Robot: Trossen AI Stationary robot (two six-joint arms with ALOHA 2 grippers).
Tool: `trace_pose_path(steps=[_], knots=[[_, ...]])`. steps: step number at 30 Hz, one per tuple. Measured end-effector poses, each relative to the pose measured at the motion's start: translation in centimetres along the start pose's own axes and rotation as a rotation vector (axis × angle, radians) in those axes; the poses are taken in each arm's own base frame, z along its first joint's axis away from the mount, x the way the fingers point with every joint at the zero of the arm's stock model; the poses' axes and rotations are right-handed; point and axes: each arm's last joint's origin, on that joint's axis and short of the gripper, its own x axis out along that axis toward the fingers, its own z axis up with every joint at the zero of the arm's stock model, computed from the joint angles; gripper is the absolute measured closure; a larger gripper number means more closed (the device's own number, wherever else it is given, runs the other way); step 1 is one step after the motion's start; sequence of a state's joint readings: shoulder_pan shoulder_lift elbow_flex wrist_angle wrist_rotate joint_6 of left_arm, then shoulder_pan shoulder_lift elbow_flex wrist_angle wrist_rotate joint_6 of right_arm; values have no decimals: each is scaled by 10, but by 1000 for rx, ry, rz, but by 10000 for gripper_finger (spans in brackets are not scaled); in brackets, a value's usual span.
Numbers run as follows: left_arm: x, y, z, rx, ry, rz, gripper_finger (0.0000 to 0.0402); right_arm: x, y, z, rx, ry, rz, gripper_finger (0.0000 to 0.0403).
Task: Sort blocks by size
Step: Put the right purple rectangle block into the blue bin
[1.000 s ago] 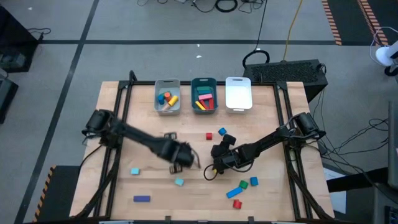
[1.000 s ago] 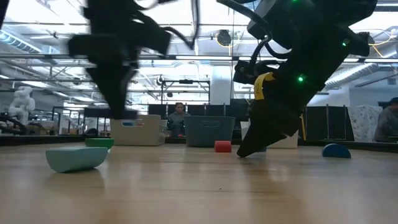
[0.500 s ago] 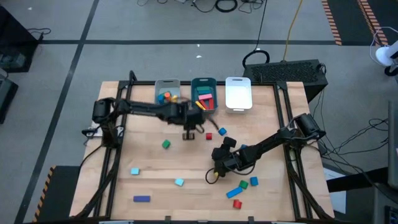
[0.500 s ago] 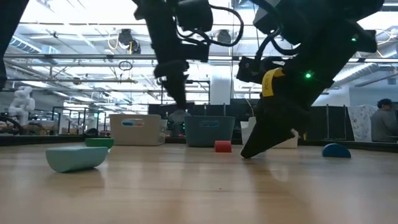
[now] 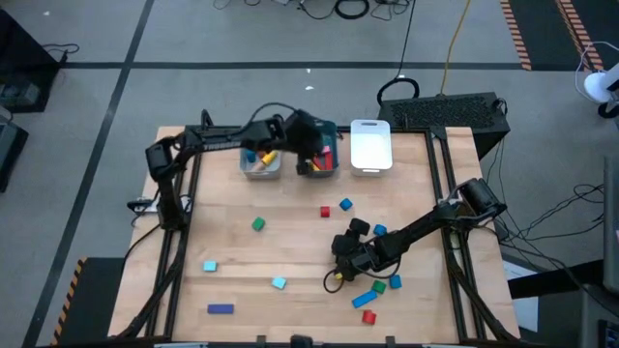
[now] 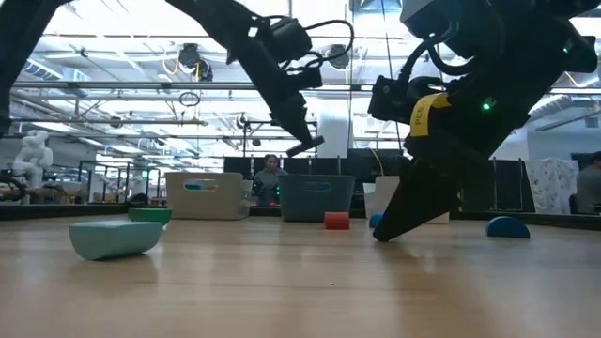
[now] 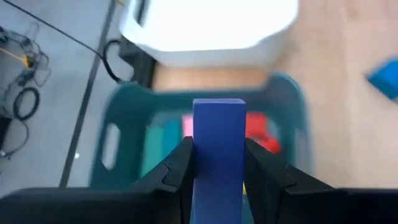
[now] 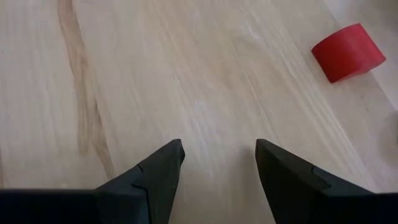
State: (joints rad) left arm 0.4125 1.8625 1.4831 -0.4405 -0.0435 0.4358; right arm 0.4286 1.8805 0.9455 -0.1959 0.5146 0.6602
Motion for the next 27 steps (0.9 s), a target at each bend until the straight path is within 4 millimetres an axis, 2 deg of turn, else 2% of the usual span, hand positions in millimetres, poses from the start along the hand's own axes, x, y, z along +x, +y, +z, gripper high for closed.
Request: trace_pose_path(steps=[5,11,16,21,27], knots=[[18,22,-5,-4,-6,8,297,1,-2,1,-40,0,-8,202],[48,32,-11,49,50,-6,297,5,-7,5,-55,7,-15,202],[66,42,-13,52,78,-6,297,6,-9,6,-70,7,-19,202],[80,47,-17,42,113,-17,297,6,-9,6,-79,5,-23,202],[99,43,-27,40,156,-38,296,7,-11,7,-87,3,-31,202]])
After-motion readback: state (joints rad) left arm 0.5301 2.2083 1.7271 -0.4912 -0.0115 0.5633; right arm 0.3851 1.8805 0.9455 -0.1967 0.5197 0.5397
